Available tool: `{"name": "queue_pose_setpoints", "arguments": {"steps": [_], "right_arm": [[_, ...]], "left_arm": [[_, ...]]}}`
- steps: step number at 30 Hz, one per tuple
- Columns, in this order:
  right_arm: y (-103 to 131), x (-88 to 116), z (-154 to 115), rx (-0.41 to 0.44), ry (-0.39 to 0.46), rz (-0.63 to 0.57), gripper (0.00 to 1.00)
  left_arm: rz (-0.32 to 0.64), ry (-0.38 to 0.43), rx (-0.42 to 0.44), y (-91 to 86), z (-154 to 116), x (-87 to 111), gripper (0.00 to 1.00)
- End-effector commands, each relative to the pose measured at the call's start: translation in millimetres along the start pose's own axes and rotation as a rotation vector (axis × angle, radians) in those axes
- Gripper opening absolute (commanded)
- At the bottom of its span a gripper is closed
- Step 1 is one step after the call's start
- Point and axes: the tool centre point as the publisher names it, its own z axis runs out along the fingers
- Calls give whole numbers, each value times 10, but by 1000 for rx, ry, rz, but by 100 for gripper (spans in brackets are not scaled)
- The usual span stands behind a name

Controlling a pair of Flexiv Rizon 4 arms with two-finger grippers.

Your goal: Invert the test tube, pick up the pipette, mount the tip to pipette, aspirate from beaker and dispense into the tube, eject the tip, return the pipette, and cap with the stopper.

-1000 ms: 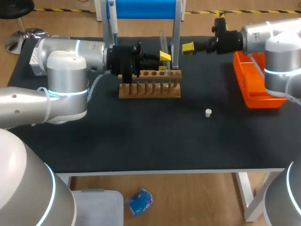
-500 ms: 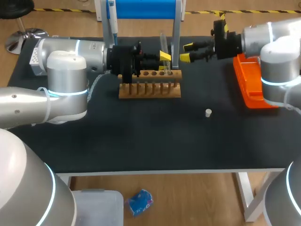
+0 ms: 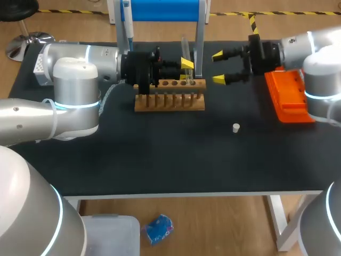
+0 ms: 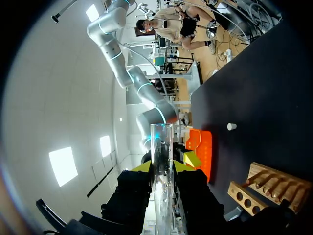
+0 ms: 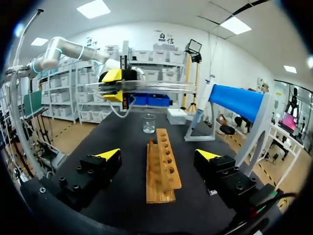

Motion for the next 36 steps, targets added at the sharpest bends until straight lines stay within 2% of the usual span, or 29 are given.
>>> {"name": "queue_pose_setpoints", "arguments": {"steps": [1, 29, 32, 34, 35, 36], "right_arm": [[-36, -37, 12, 19, 115, -16, 100], [-63, 73, 146, 16, 79, -5, 100], [-63, 73, 146, 16, 79, -5, 100], [-63, 73, 146, 16, 79, -5, 100], [-63, 73, 146, 16, 79, -5, 100], [-63, 73, 146, 16, 79, -5, 100]], "left_arm": [[1, 1, 3, 10, -4, -3, 0], [1, 1, 3, 10, -4, -3, 0], [-135, 92, 16, -18, -32, -7, 0], [-217, 90, 41, -23, -62, -63, 0], [-271, 129, 42, -17, -87, -97, 0], [-327, 117, 46, -11, -114, -139, 0]]}}
